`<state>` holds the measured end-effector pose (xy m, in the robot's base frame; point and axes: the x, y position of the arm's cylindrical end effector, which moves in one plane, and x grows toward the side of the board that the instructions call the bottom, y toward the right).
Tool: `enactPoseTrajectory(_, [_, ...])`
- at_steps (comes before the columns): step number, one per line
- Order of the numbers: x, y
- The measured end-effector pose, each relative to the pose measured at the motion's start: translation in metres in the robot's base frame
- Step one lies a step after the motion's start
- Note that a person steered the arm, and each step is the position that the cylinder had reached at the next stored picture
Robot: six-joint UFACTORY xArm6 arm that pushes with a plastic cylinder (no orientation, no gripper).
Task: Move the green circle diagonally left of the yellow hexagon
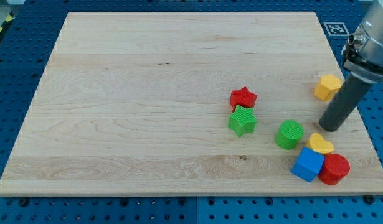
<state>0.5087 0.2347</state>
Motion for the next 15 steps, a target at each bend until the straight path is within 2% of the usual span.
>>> enactPoseTrajectory(1, [-0.016,0.006])
enactPoseTrajectory(2, [-0.008,0.007])
enactPoseTrajectory(5, [0.063,0.025])
enactPoseTrajectory(6, [0.105,0.024])
enactPoseTrajectory(7, [0.109,0.006])
enactPoseTrajectory(8, [0.106,-0.041])
enactPoseTrajectory(10, [0.047,-0.113])
enactPoseTrajectory(12, [0.052,-0.107])
enactPoseTrajectory(13, [0.027,-0.099])
enactPoseTrajectory(15, [0.019,-0.080])
